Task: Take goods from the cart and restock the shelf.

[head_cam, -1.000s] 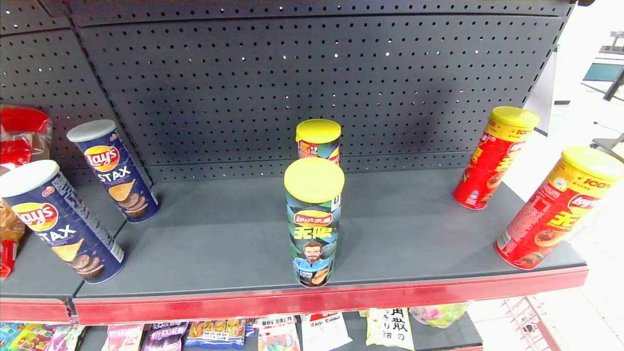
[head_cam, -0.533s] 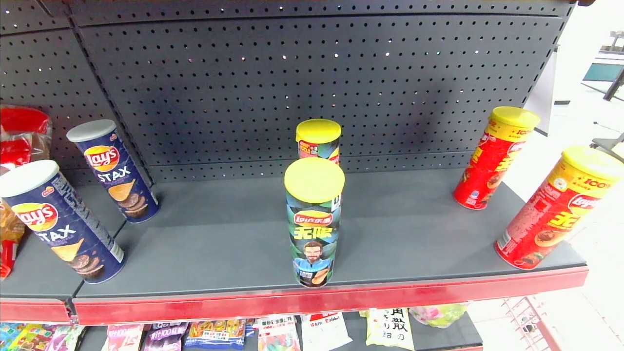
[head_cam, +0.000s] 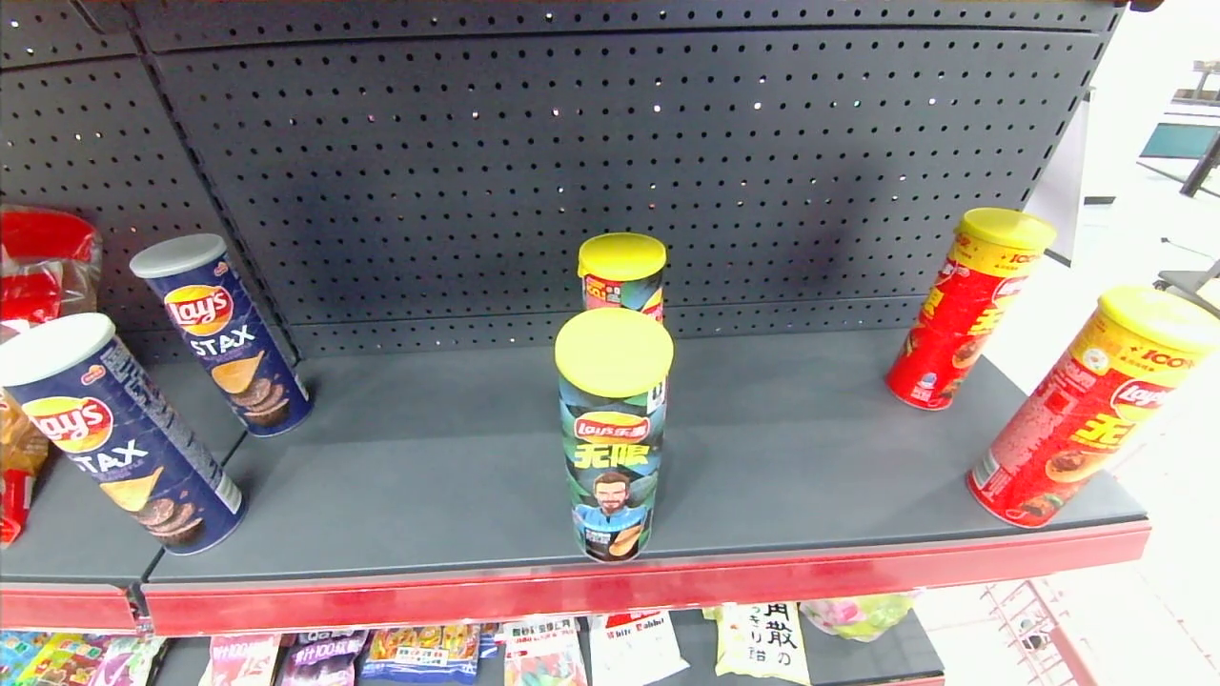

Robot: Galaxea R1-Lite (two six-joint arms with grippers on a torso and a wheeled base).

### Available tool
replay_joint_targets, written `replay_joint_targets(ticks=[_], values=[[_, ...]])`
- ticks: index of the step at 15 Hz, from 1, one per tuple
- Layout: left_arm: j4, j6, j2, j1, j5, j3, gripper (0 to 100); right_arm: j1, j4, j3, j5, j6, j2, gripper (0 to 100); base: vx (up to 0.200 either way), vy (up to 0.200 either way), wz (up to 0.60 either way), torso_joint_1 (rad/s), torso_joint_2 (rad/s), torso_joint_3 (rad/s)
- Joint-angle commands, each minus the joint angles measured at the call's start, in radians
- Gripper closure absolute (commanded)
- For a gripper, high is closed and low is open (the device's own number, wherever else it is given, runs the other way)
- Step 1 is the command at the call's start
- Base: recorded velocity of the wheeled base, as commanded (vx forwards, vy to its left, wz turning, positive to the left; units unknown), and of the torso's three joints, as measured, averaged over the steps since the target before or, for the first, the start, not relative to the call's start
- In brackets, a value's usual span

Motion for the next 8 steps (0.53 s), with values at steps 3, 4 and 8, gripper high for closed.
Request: replay_joint_targets(ticks=[3,4,8], values=[[-0.003,0.025,-0.055,0.024,0.05,0.068,0,0.037,-0.038,0.04,-0.003,-0.01,-0.038,0,0.0,0.0,0.0,0.0,0.0,0.0],[-0.003,0.023,-0.049,0.075,0.054,0.071,0,0.028,-0.038,0.04,-0.006,-0.005,-0.038,0,0.0,0.0,0.0,0.0,0.0,0.0],[-0.008,0.022,-0.046,0.208,0.027,0.08,0,0.024,-0.038,0.039,-0.108,-0.002,-0.11,0,0.0,0.0,0.0,0.0,0.0,0.0]])
